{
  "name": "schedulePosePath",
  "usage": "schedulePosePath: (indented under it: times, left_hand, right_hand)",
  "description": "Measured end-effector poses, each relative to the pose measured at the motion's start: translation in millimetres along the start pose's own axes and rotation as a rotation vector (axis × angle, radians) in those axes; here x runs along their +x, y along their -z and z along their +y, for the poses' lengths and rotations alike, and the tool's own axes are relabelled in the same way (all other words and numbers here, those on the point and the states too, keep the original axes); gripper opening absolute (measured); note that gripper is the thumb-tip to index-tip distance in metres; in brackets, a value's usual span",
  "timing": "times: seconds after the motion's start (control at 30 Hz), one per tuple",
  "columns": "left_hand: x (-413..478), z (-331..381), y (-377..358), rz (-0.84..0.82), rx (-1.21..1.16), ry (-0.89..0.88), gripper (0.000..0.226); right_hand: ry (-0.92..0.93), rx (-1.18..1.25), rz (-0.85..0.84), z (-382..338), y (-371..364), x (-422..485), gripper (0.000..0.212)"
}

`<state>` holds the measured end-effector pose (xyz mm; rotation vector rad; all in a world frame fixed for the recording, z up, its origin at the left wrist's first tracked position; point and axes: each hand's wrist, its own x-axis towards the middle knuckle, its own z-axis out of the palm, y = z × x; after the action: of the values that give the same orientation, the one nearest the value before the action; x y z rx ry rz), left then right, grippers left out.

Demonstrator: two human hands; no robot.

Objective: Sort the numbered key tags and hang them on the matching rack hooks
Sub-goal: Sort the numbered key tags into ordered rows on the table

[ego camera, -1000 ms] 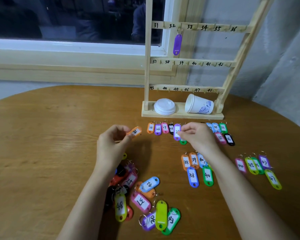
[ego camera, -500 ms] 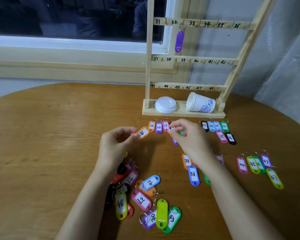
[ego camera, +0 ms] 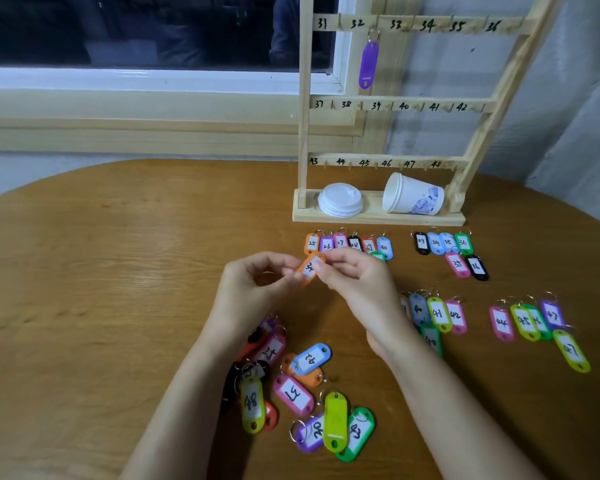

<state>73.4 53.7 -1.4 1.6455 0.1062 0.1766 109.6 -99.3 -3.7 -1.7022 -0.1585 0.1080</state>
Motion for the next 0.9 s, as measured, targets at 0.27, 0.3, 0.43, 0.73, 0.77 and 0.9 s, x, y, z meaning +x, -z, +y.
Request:
schedulePosePath:
  times: [0.27,0.3,0.43,0.73,0.77,0.9]
  left_hand:
    - [1,-6,40,0.268,0.224,-0.071,0.021]
    - [-1,-7,43,0.269,0.289,-0.065,0.02]
    - [-5,-9,46,0.184,0.523,-0.042,0.018]
    - [-2,-16,43,0.063,0.809,-0.086,0.029]
    - [-1,-17,42,0.07,0.816,-0.089,0.03]
    - [1,-17,38,0.101,0.821,-0.095,0.034]
  right_hand:
    - [-0.008,0.092,0.118,-1,16,1,0.017]
    - [-0.009,0.096,0.122,0,18,1,0.018]
    - [0.009,0.085,0.129,-1,22,2,0.017]
    - [0.064,0.003,0.198,-5,42,4,0.012]
    - [0.062,-0.005,0.211,-5,45,6,0.013]
    - [0.054,-0.022,0.257,-6,60,11,0.013]
